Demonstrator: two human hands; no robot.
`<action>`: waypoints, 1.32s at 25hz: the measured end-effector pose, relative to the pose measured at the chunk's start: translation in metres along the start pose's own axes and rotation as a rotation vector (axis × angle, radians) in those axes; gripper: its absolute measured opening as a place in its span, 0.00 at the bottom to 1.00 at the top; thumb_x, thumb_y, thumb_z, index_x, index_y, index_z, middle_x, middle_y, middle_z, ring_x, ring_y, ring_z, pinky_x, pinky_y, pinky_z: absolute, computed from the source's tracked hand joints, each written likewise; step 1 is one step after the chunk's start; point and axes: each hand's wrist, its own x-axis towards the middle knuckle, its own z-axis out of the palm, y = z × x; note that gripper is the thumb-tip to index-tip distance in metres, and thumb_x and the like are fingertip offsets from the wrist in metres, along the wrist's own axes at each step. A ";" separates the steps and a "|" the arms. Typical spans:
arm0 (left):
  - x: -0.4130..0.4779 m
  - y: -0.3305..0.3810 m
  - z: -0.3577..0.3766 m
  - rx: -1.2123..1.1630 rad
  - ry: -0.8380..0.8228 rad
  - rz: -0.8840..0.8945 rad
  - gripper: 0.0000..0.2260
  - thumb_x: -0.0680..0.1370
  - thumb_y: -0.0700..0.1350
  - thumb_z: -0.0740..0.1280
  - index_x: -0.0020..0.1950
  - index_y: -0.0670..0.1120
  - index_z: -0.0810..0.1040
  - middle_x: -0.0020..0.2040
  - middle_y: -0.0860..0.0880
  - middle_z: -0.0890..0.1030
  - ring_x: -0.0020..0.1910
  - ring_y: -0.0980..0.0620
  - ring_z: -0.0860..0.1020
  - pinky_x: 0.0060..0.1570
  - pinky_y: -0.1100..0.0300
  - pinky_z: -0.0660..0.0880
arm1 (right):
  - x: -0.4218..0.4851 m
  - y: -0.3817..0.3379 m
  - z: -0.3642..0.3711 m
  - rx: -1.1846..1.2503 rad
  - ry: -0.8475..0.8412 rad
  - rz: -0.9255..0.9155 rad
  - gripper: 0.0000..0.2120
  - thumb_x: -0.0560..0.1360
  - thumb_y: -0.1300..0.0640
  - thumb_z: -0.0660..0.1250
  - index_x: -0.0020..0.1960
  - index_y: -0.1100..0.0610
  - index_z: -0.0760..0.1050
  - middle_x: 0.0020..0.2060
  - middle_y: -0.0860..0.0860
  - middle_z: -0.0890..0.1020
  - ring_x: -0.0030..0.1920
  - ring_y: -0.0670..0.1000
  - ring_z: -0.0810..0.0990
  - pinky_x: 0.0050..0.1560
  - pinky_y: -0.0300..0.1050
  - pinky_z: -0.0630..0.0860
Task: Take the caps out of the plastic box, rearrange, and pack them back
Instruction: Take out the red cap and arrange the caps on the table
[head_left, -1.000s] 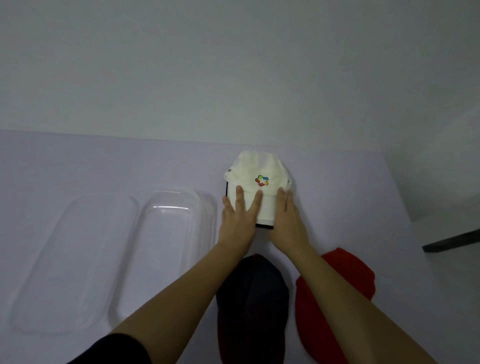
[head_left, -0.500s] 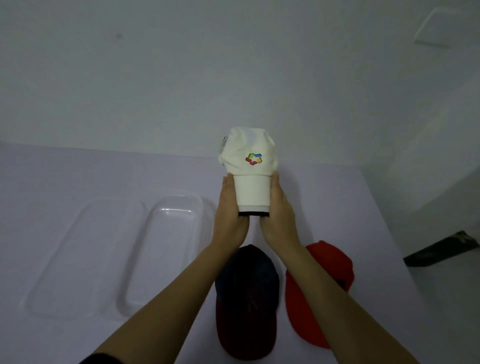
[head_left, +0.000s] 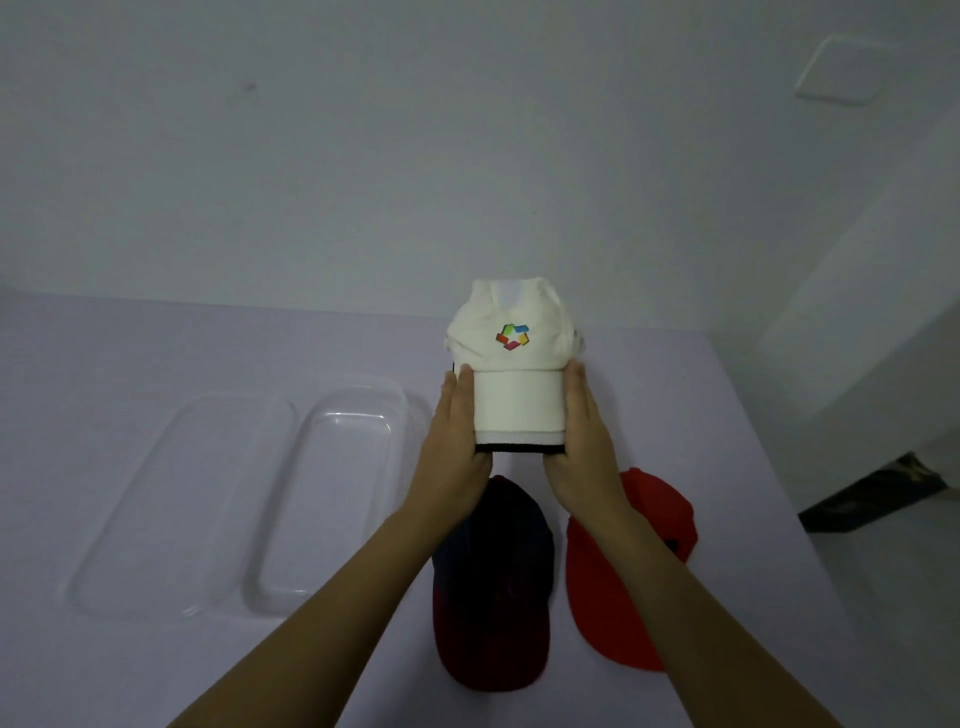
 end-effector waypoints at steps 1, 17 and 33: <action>-0.004 0.007 -0.004 -0.107 0.024 -0.044 0.26 0.80 0.36 0.60 0.72 0.56 0.56 0.67 0.50 0.72 0.65 0.65 0.69 0.62 0.75 0.62 | -0.005 -0.002 0.001 0.016 -0.007 0.008 0.37 0.76 0.63 0.58 0.75 0.51 0.38 0.77 0.56 0.50 0.75 0.55 0.55 0.72 0.51 0.59; -0.016 -0.014 -0.050 -0.460 0.276 -0.420 0.38 0.73 0.57 0.67 0.77 0.52 0.52 0.75 0.50 0.62 0.72 0.54 0.63 0.69 0.55 0.63 | -0.036 -0.036 0.009 0.085 -0.010 -0.137 0.43 0.74 0.70 0.62 0.73 0.45 0.39 0.77 0.52 0.47 0.76 0.50 0.49 0.68 0.38 0.57; -0.044 0.032 -0.019 -0.332 0.101 -0.071 0.22 0.81 0.37 0.59 0.67 0.60 0.59 0.62 0.67 0.69 0.58 0.78 0.69 0.55 0.80 0.66 | -0.064 -0.042 0.016 0.392 0.122 -0.144 0.32 0.77 0.55 0.59 0.74 0.42 0.48 0.76 0.49 0.55 0.75 0.45 0.56 0.73 0.44 0.60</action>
